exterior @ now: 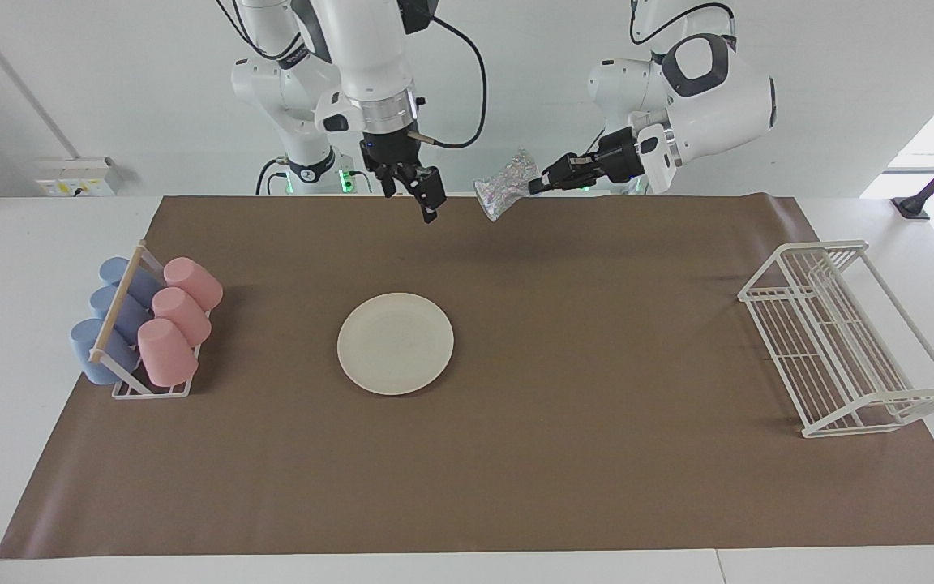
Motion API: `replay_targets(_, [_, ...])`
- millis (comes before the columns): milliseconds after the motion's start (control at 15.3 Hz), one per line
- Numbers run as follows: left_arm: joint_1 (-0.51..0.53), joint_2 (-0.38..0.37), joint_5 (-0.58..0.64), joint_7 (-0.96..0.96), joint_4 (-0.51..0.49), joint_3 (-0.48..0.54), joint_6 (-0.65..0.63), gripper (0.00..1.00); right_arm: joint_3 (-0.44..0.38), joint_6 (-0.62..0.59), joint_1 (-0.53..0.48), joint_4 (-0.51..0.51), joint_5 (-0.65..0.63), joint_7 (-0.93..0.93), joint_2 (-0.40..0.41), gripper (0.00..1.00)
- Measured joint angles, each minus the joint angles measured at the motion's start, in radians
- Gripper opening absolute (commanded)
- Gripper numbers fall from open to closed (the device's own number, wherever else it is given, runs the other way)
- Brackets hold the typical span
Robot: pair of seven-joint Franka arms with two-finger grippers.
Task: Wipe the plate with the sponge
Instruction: 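Pull the sponge back with the left gripper while the right gripper retracts, then place the sponge into the wire basket with the left gripper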
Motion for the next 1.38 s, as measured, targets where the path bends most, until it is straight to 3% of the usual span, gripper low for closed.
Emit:
replay_targets(393, [0.029, 0.037, 0.271, 0.145, -0.001, -0.004, -0.003, 0.0, -0.006, -0.014, -0.25, -0.001, 0.0, -0.67, -0.008, 1.0])
replay_targets(655, [-0.01, 0.067, 0.544, 0.161, 0.011, -0.018, -0.003, 0.0, -0.024, -0.088, -0.284, 0.003, 0.0, -0.874, -0.011, 1.0])
replay_targets(852, [-0.021, 0.101, 0.692, 0.15, 0.033, -0.021, -0.01, 0.0, -0.094, -0.141, -0.279, 0.027, -0.003, -1.013, -0.011, 1.0])
replay_targets(1048, [-0.021, 0.16, 0.836, 0.075, 0.102, -0.021, -0.055, 0.0, -0.233, -0.216, -0.164, 0.084, -0.065, -1.073, 0.002, 1.0])
replay_targets(1376, [-0.086, 0.251, 1.103, -0.082, 0.232, -0.025, -0.21, 0.0, -0.468, -0.228, 0.091, 0.135, -0.098, -1.073, 0.03, 1.0])
